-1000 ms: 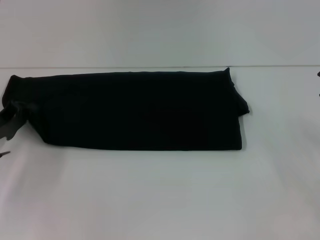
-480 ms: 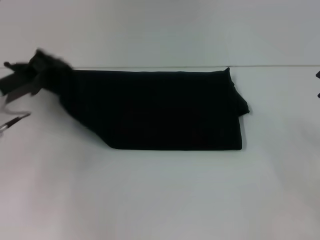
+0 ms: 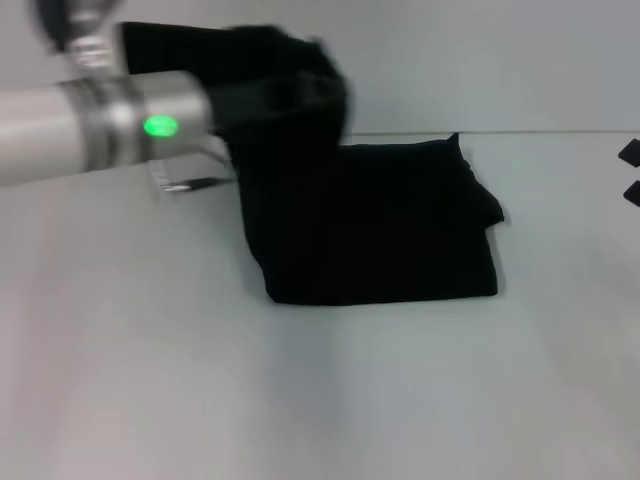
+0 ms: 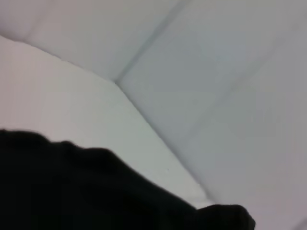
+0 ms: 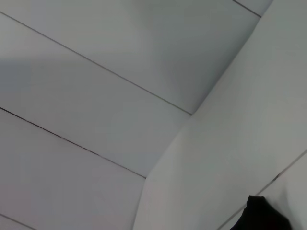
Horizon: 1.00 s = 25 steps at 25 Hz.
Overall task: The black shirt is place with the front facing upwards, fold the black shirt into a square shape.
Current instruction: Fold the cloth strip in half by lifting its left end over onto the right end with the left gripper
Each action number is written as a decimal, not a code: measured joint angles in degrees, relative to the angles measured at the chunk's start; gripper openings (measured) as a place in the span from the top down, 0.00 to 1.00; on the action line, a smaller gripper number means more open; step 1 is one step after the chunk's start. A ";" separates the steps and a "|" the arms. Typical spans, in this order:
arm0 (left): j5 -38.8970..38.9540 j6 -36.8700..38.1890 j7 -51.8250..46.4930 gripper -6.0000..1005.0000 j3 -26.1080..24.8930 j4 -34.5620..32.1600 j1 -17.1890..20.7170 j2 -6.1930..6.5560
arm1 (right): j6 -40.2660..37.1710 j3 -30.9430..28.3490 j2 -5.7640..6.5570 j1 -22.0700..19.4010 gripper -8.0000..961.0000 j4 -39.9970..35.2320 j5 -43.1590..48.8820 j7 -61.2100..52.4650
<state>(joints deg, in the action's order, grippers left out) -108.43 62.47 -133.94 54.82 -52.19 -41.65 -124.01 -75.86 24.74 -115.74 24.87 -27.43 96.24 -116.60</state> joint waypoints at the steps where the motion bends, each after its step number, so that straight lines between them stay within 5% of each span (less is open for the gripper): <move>1: -0.23 -2.00 0.33 0.95 4.03 0.10 -0.97 0.01 | 0.06 0.01 0.00 -0.02 0.04 0.04 0.02 0.03; 5: -1.55 -8.13 1.90 0.95 16.29 2.57 -5.78 0.10 | 0.17 0.10 0.00 -0.06 0.05 0.22 0.20 0.54; 10: -3.55 -14.08 2.18 0.95 25.71 10.57 -12.69 -0.30 | 0.35 0.25 -0.01 0.01 0.05 0.82 0.27 1.11; 17: -3.51 -22.00 3.82 0.87 44.73 11.48 -14.78 -0.69 | 0.64 0.37 0.09 0.07 0.05 1.56 0.38 1.61; 21: -3.91 -19.89 3.06 0.79 44.12 7.30 -11.88 -0.57 | 0.52 0.57 0.48 0.08 0.05 1.58 0.49 1.51; 25: -4.04 -11.96 1.70 0.69 32.10 1.15 -5.20 -0.62 | 0.22 1.54 1.07 0.00 0.05 1.39 0.53 1.09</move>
<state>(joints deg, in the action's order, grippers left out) -112.47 50.50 -132.24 86.91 -51.03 -46.85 -124.63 -75.64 26.28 -114.67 24.87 -26.04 96.77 -115.51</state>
